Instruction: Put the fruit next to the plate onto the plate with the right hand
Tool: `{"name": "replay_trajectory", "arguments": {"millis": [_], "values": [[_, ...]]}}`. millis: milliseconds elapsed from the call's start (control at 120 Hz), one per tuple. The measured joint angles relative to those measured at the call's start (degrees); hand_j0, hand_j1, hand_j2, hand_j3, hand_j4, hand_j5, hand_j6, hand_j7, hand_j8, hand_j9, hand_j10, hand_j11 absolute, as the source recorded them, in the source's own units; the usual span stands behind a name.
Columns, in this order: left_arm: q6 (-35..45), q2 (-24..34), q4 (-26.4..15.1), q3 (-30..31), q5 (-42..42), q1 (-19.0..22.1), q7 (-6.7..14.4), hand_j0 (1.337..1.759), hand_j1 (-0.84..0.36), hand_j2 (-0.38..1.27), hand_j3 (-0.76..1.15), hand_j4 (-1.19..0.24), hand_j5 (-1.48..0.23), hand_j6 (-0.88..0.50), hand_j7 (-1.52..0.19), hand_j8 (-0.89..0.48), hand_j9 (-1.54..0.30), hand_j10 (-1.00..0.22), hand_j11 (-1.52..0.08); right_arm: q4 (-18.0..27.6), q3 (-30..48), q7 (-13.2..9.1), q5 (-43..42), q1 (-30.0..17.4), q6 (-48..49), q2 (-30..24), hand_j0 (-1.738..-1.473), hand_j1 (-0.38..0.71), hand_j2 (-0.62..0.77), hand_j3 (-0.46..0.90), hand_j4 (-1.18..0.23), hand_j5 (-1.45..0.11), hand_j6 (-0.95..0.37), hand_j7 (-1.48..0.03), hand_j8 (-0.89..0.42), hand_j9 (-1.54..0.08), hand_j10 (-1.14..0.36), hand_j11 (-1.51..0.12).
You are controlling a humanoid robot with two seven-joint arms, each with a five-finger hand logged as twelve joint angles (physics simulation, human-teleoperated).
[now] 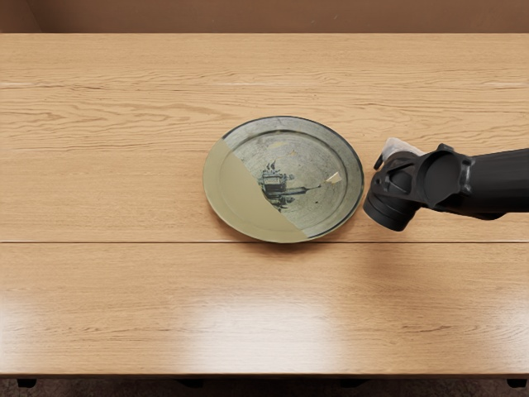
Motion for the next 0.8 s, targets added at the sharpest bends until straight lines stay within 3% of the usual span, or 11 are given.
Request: {"name": "replay_trajectory", "arguments": {"millis": [367,800], "values": [[0.00,0.00,-0.01,0.00,0.00,0.00,-0.01,1.658,0.35,0.00,0.00,0.00,0.00,0.00,0.00,0.00,0.00,0.00,0.00,1.76,0.09,0.07,0.14,0.86,-0.02,-1.16,-1.658,0.21,0.41,0.00,-0.60,-0.77,-0.59,-0.77,-0.48,-0.77,-0.59,-0.76],[0.00,0.00,-0.01,0.00,0.00,0.16,0.01,1.658,0.35,0.00,0.00,0.00,0.00,0.00,0.00,0.00,0.00,0.00,0.00,9.30,1.21,0.07,0.15,6.30,-0.02,-5.76,-1.658,0.23,0.52,0.00,-0.65,-0.84,-0.64,-0.84,-0.52,-0.83,-0.65,-0.83]]}}
